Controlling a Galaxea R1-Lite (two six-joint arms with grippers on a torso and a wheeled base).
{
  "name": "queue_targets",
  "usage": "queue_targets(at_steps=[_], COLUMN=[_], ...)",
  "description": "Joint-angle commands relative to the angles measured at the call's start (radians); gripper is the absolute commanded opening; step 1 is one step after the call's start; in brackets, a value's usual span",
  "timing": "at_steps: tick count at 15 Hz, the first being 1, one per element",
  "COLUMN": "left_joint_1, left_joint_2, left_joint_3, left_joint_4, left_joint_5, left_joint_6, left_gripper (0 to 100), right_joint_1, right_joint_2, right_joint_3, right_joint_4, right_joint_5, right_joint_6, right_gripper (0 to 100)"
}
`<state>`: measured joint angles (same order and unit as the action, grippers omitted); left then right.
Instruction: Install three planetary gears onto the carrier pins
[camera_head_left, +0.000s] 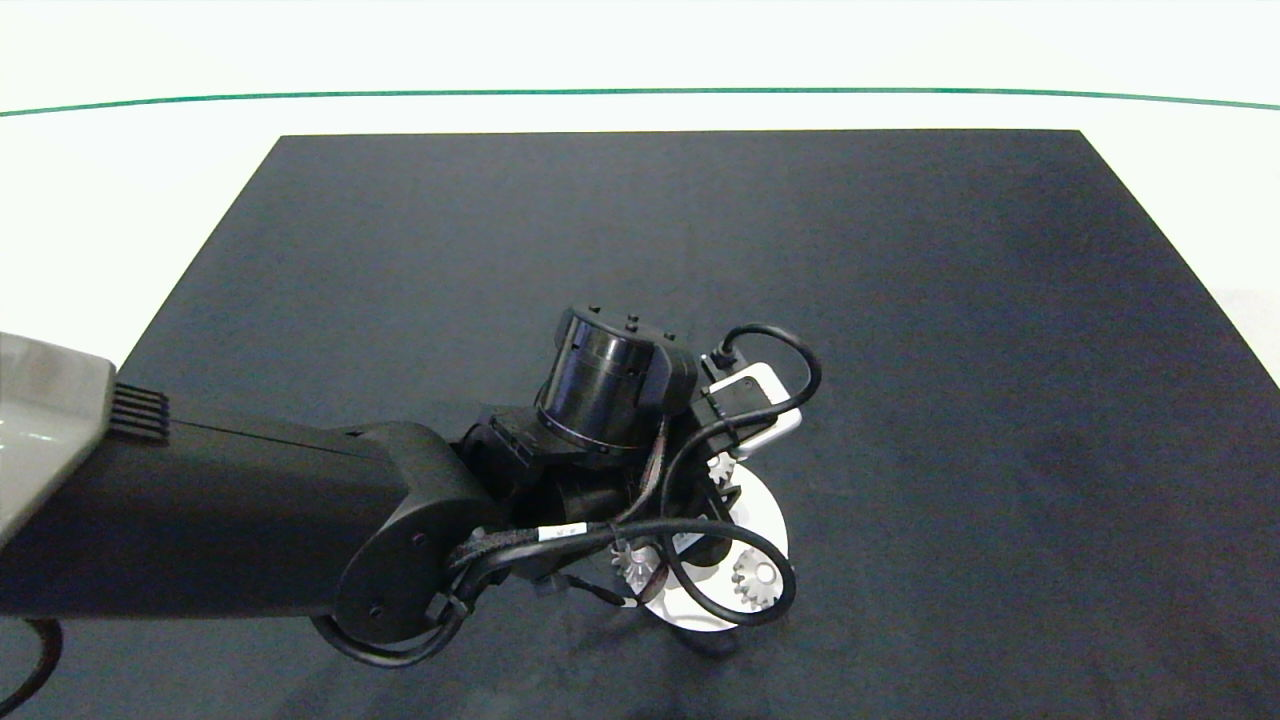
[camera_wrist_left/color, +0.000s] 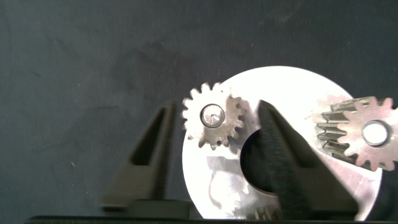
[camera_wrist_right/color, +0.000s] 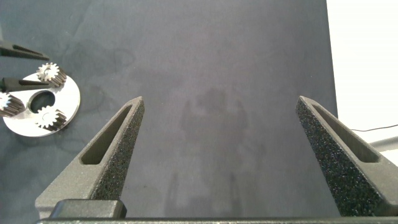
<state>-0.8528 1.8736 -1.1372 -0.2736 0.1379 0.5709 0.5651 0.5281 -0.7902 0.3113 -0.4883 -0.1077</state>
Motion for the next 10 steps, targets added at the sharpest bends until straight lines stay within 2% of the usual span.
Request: queue_targets(at_steps=[1,3,5,7,10], left_joint_1=[0.0,0.0,0.041,0.149,0.376], left_joint_2=[-0.004,-0.059,-0.183,-0.317,-0.493], left_joint_3=[0.001,0.005,-0.033,-0.102,-0.052], left_joint_4=[-0.002,0.016,0.131,0.257,0.29], left_joint_5=[0.002,0.002,0.002,0.002,0.002], left_joint_6=[0.003,0.0,-0.002,-0.012,-0.048], left_gripper=[100,100,100,100,100], right_joint_1=[0.001,0.001,0.004,0.004,-0.027], right_joint_2=[0.001,0.001,0.004,0.015,0.032], right_joint_3=[0.0,0.0,0.0,0.0,-0.014], right_joint_4=[0.002,0.002,0.002,0.002,0.002], right_joint_5=[-0.003,-0.003,-0.003,-0.003,-0.003], right_joint_6=[-0.001,-0.001,0.0,0.005,0.052], right_gripper=[100,100,100,100,100])
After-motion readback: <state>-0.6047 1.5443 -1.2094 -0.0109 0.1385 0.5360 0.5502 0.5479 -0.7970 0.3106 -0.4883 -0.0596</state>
